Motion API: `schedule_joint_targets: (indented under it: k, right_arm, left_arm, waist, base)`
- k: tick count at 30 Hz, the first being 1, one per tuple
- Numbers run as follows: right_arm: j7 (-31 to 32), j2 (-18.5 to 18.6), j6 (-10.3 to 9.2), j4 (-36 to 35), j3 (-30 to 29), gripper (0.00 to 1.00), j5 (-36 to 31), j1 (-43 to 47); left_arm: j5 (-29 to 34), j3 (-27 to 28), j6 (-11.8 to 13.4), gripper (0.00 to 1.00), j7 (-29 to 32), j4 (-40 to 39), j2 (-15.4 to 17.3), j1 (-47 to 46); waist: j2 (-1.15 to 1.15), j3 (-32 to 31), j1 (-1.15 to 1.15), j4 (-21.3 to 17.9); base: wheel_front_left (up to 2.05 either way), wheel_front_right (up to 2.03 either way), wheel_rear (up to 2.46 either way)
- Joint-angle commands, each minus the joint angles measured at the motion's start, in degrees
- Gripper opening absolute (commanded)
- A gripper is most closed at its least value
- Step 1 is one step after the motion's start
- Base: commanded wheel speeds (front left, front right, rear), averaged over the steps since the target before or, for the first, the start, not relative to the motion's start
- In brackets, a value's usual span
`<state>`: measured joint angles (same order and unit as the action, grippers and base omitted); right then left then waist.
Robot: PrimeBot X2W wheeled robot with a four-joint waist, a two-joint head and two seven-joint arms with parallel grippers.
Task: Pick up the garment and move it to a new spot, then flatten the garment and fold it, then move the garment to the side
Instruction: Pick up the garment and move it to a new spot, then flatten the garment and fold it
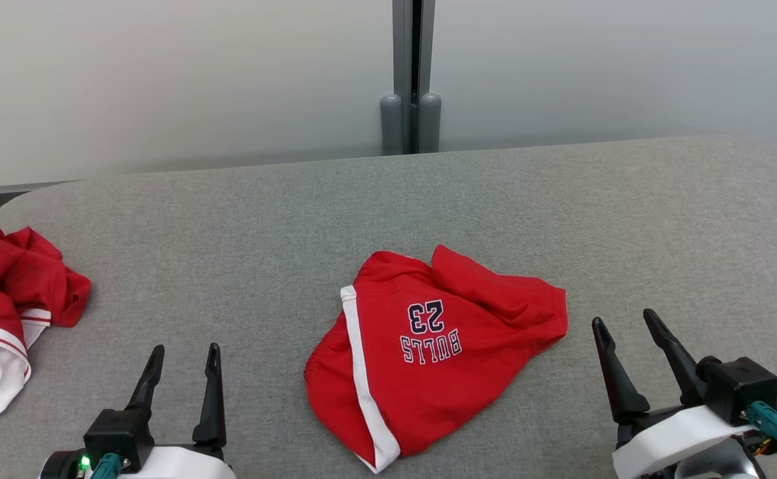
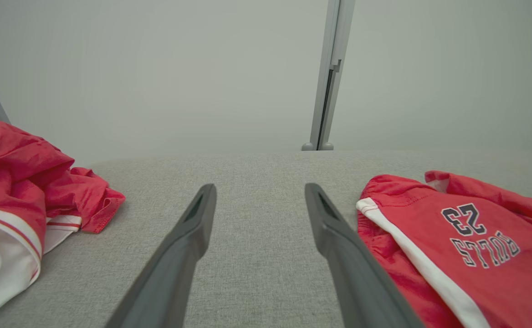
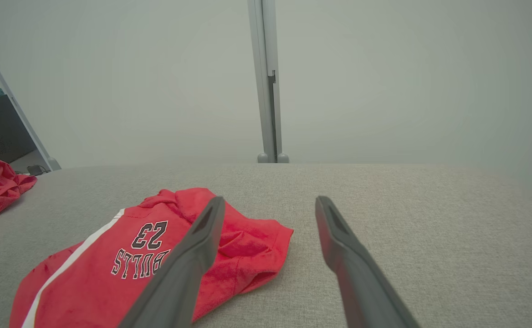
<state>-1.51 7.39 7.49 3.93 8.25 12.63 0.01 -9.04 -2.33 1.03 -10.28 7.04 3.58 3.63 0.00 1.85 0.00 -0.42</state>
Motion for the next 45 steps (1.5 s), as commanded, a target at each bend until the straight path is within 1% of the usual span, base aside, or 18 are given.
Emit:
schedule_joint_targets:
  k: [1,17,20,23,29,36,41,42,44,45]
  right_arm:
    - [0.0,0.0,0.00,-0.2,-0.1,1.00,-0.1,-0.1]
    - [-0.4,-0.6,0.00,0.4,-0.6,1.00,0.1,-0.5]
    - [0.2,-0.5,0.00,0.8,0.3,1.00,0.3,-1.2]
    - [1.6,-0.3,0.00,1.8,2.5,1.00,0.4,-2.7]
    - [7.9,0.1,0.00,7.1,7.9,1.00,0.8,-7.8]
    - [11.0,1.3,0.00,14.4,12.2,1.00,0.3,-16.9]
    - [13.3,2.7,0.00,19.4,15.3,1.00,0.9,-22.4]
    - [13.9,2.8,0.00,20.2,15.9,0.80,1.4,-22.9]
    - [14.2,3.4,0.00,20.8,16.4,0.05,2.3,-24.1]
    - [14.3,3.6,-0.01,21.0,16.6,0.00,2.7,-24.4]
  left_arm:
    - [-0.1,0.0,0.2,1.00,-0.2,0.1,0.4,-0.3]
    - [-0.9,-0.9,0.5,1.00,-0.9,0.6,0.7,-1.4]
    - [-0.9,-1.2,0.4,1.00,-1.0,0.4,0.7,-2.2]
    - [-0.9,-1.8,0.1,1.00,-1.0,0.1,0.7,-3.6]
    - [-1.2,-3.1,-0.3,1.00,-2.1,0.2,0.4,-6.7]
    - [-1.9,-5.1,-0.2,1.00,-3.5,1.5,0.0,-9.9]
    - [-2.6,-6.2,0.0,1.00,-4.4,2.6,-0.3,-11.9]
    - [-2.8,-6.3,0.1,1.00,-4.5,2.9,-0.3,-12.1]
    - [-3.0,-6.6,0.2,1.00,-4.6,3.3,-0.3,-12.6]
    - [-3.0,-6.7,0.3,1.00,-4.7,3.4,-0.4,-12.8]
  waist:
    - [0.00,0.1,0.00,0.1]
    - [0.00,0.5,0.00,0.9]
    - [0.00,1.4,0.00,1.6]
    - [0.00,2.9,0.00,2.6]
    - [0.00,6.8,0.00,5.3]
    - [0.00,11.0,0.00,8.5]
    - [0.00,13.0,0.00,9.9]
    - [0.00,13.1,0.00,10.0]
    - [0.00,13.4,0.00,10.2]
    - [0.00,13.5,0.00,10.2]
  base:
    - [0.00,0.00,0.00]
    - [0.00,0.00,0.00]
    - [0.00,0.00,0.00]
    - [0.00,0.00,0.00]
    - [0.00,0.00,0.00]
    - [0.00,0.00,0.00]
    - [0.00,0.00,0.00]
    - [0.00,0.00,0.00]
    - [0.00,0.00,0.00]
    - [0.00,0.00,0.00]
